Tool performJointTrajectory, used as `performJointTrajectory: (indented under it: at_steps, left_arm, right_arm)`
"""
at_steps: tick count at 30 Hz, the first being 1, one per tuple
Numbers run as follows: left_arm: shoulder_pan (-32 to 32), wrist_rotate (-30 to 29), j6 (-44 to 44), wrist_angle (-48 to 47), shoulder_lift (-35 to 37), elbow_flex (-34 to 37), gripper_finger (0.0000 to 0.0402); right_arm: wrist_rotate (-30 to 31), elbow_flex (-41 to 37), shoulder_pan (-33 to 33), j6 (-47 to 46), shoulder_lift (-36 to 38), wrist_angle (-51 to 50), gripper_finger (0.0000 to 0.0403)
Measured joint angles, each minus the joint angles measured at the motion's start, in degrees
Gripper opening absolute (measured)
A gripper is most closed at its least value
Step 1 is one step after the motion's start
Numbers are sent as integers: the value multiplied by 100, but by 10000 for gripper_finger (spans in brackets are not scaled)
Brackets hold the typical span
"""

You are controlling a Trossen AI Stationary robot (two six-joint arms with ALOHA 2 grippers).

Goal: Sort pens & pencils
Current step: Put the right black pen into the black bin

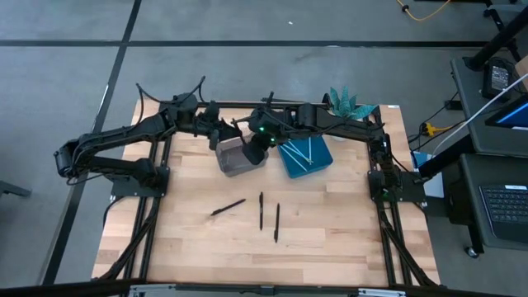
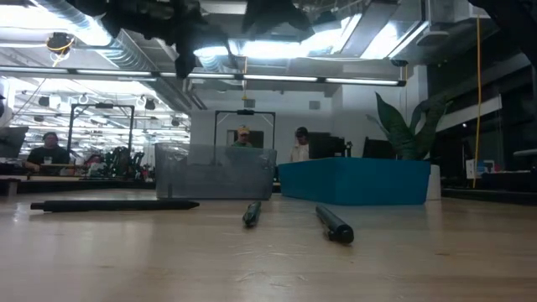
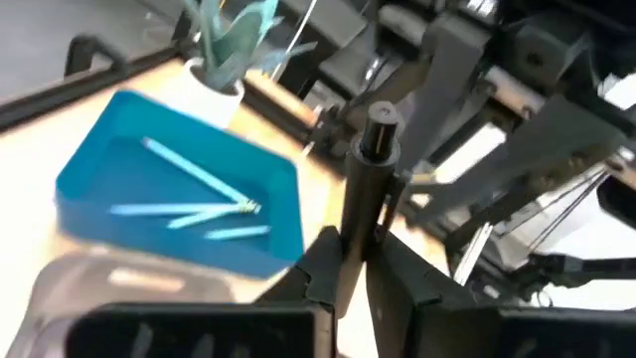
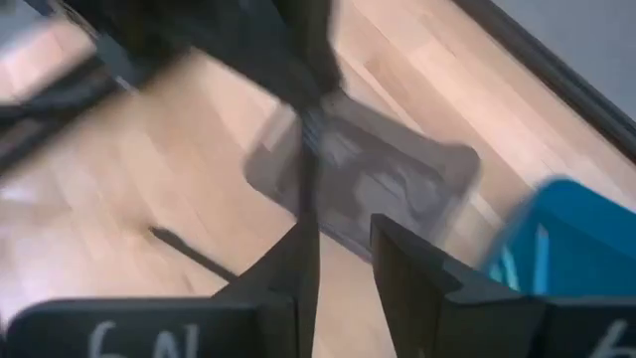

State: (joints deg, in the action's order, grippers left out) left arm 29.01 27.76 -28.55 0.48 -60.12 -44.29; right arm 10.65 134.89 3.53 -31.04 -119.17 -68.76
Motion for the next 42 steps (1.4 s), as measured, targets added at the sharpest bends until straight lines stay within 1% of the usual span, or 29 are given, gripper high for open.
performJointTrajectory:
  at_steps: [3,7,9,12,14,17,21,23,25,28,30,32,33,35,36,39,42]
  left_arm:
    - [122,3,167,-403,0,0,24]
    - [271,6,386,-1169,0,0,24]
    - [301,-33,622,-1793,0,-48,24]
    - [299,-340,1084,-2692,-2,-282,24]
    - [298,-652,1455,-3396,-22,-562,23]
    - [289,-1065,1987,-4288,-284,-1161,24]
    - [147,-1744,2647,-5341,-939,-2006,23]
    - [15,-1985,2910,-5738,-1361,-2361,23]
    - [-123,-2132,3131,-6004,-1804,-2698,23]
    - [-309,-2513,3476,-6467,-2498,-3196,23]
    - [-397,-2659,3640,-6744,-2891,-3515,23]
    - [-465,-2680,3778,-6871,-3165,-3799,23]
    - [-497,-2683,3810,-6884,-3272,-3921,23]
    - [-554,-2683,3869,-6902,-3429,-4118,23]
    - [-566,-2683,3911,-6897,-3477,-4194,24]
    - [-595,-2698,3929,-6901,-3611,-4373,23]
    - [-590,-2717,3929,-6915,-3676,-4377,23]
  right_arm:
    - [181,0,2,-95,0,-477,94]
    - [449,0,4,-180,0,-1001,94]
    - [560,0,4,-174,0,-1123,94]
    - [675,0,8,-154,0,-1132,94]
    - [713,0,25,-123,0,-1129,94]
    - [727,0,66,-42,0,-1123,94]
    - [735,0,121,-38,0,-1123,94]
    - [746,0,122,-38,0,-1125,94]
    - [744,0,118,-38,0,-1129,94]
    - [742,0,114,-38,0,-1193,94]
    - [760,0,118,-40,0,-1380,94]
    - [783,0,118,-44,0,-1689,94]
    - [845,0,118,-51,0,-1894,94]
    - [1189,-14,124,-171,0,-2195,94]
    - [1372,-58,132,-159,0,-2114,94]
    - [1574,-104,223,-16,81,-2138,94]
    - [1793,-92,382,13,170,-2129,94]
